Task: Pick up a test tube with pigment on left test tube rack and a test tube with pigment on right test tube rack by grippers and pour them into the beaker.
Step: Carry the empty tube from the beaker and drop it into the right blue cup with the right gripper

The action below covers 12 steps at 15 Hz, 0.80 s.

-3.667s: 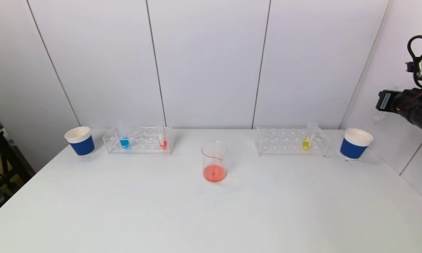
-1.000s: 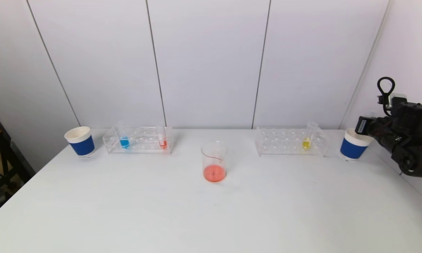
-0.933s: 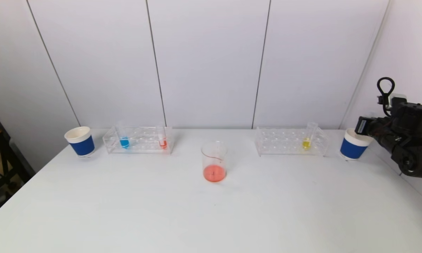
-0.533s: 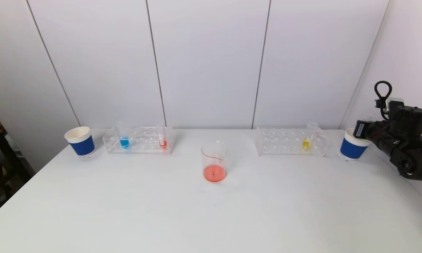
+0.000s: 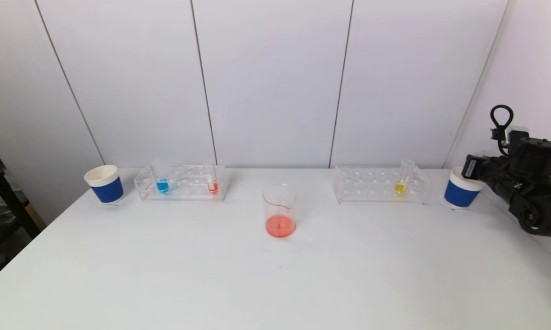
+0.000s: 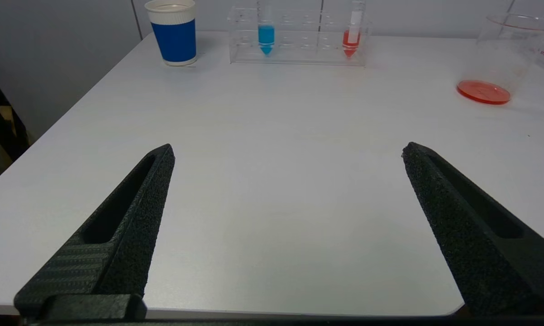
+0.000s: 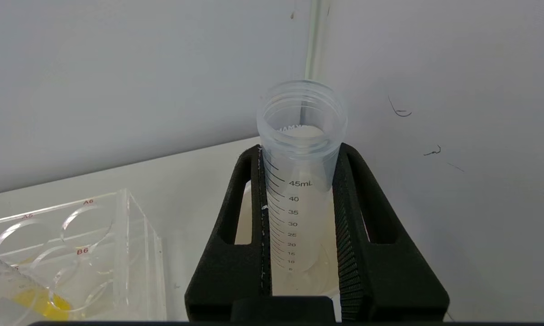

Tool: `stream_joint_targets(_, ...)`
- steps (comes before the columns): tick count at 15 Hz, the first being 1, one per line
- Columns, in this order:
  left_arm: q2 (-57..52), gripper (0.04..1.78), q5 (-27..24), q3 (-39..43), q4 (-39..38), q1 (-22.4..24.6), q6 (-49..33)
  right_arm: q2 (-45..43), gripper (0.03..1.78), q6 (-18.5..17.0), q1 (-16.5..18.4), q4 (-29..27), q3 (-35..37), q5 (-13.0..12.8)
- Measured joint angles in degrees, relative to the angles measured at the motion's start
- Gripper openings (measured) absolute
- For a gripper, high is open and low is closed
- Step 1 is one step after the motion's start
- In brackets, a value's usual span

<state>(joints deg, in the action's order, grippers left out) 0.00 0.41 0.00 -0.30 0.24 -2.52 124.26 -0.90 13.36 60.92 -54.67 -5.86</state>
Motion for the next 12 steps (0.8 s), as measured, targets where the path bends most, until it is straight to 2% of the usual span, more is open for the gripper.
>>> stream_joint_targets(12,0.0,1.76,0.0,0.0,-0.02,0.0,0.0,0.0,0.47,0.02,0.0,-0.01,0.32,0.05)
